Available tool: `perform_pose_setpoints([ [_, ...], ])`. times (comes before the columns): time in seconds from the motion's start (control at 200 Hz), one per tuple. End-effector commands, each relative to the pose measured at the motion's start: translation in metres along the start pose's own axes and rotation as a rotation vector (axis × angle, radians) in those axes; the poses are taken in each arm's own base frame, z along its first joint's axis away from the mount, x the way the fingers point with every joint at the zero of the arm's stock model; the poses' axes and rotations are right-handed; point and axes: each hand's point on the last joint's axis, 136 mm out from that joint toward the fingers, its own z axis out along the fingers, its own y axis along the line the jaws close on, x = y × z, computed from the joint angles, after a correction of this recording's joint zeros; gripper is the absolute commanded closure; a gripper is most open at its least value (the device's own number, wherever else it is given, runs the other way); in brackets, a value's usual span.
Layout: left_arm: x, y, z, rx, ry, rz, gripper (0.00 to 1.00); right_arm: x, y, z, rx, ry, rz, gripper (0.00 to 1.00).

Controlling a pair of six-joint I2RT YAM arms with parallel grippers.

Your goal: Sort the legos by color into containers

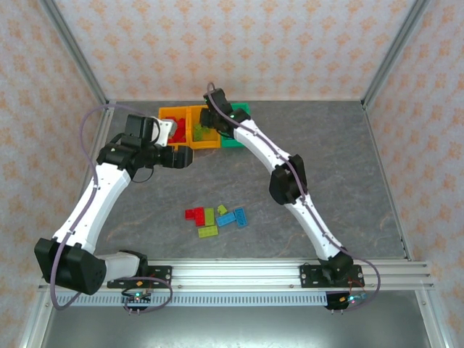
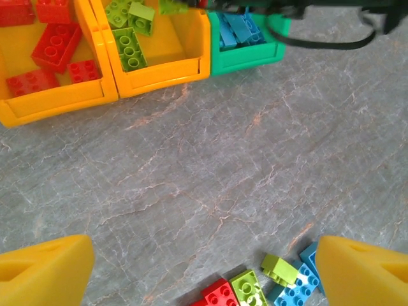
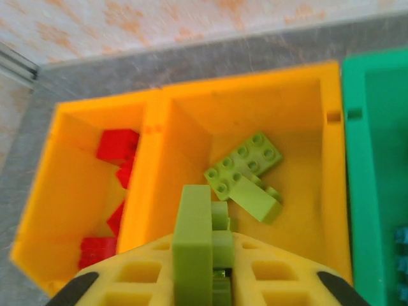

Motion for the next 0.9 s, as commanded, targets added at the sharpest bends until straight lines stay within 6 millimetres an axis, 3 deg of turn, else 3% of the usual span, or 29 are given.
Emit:
perform_pose_setpoints([
  [0.0, -0.005, -0.010, 0.002, -0.020, 0.018, 0.116, 0.10, -0.039, 0.028, -0.020, -0.101, -0.110, 0.002, 0.64],
  [0.21, -0.002, -0.035, 0.026, 0.000, 0.092, 0.261, 0.09, -0.052, 0.039, -0.057, -0.119, -0.096, 0.000, 0.51],
  [0.285, 0.003, -0.041, 0.032, 0.016, 0.117, 0.277, 0.09, -0.056, 0.039, -0.085, -0.099, -0.068, -0.001, 0.49],
  [0.375, 0.015, -0.048, 0.038, 0.044, 0.156, 0.289, 0.10, -0.050, 0.023, -0.122, -0.047, 0.001, 0.020, 0.47],
  [0.465, 0.031, -0.058, 0.047, 0.086, 0.199, 0.288, 0.10, -0.027, -0.003, -0.156, 0.001, 0.103, 0.051, 0.44],
  [0.485, 0.036, -0.061, 0.049, 0.094, 0.213, 0.288, 0.10, -0.013, -0.015, -0.157, 0.021, 0.141, 0.056, 0.43],
  [0.626, 0.075, -0.078, 0.068, 0.130, 0.359, 0.293, 0.12, 0.038, -0.066, -0.217, 0.106, 0.177, 0.070, 0.39],
  [0.726, 0.103, -0.079, 0.085, 0.107, 0.477, 0.262, 0.15, 0.078, -0.105, -0.253, 0.192, 0.195, 0.100, 0.37],
  [0.896, 0.145, -0.079, 0.108, 0.127, 0.643, 0.239, 0.20, 0.134, -0.142, -0.286, 0.286, 0.271, 0.161, 0.34],
])
